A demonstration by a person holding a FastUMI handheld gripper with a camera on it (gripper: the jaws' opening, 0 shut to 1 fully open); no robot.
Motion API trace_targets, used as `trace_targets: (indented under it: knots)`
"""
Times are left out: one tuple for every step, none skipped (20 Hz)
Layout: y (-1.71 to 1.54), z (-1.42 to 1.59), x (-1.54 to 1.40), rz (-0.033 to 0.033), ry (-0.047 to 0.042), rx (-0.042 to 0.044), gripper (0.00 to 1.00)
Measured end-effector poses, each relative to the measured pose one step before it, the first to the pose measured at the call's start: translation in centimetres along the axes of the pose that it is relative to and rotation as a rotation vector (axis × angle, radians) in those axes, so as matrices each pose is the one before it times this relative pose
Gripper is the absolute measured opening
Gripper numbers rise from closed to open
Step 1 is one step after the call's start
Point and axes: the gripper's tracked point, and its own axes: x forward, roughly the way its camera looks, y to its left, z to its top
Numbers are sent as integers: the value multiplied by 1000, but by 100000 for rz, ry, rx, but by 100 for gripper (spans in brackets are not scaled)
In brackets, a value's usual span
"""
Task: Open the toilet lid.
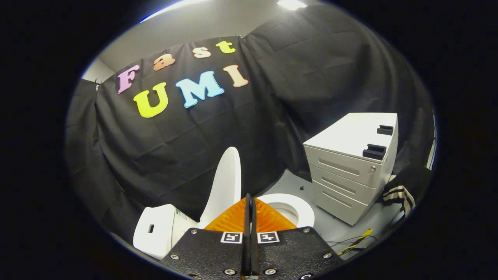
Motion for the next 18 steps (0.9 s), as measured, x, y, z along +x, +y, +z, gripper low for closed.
trace_targets:
  knots:
    - [374,80,-164,59,-354,-638,0]
    - [339,91,-113,-385,14,-119,0]
    - [397,57,-162,-2,-28,41,0]
    - [643,193,-261,506,-323,-575,0]
    - [702,164,-229,981,-754,-1342,0]
    - [539,183,-186,778,-986,-1729,0]
    - [736,252,-242,1153,-1735,-1446,0]
    - [617,115,-112,897,-1077,-1458,0]
    - [676,85,-209,1301,-1340,-1823,0]
    - [596,83,-91,858,-506,-1658,0]
    - [499,74,-80,490,-693,-1086,0]
    - [568,80,-92,758,-110,-768,0]
    - [477,157,-239,419,-408,-154,0]
    - [613,134,-89,675,-210,-191,0]
    - [553,53,-148,347,12,-862,0]
    - [629,118,-138,409,-6,-1703,0]
    - [665,150,-176,814,-146,-2301,0]
    - [674,228,-149,756,-756,-1773,0]
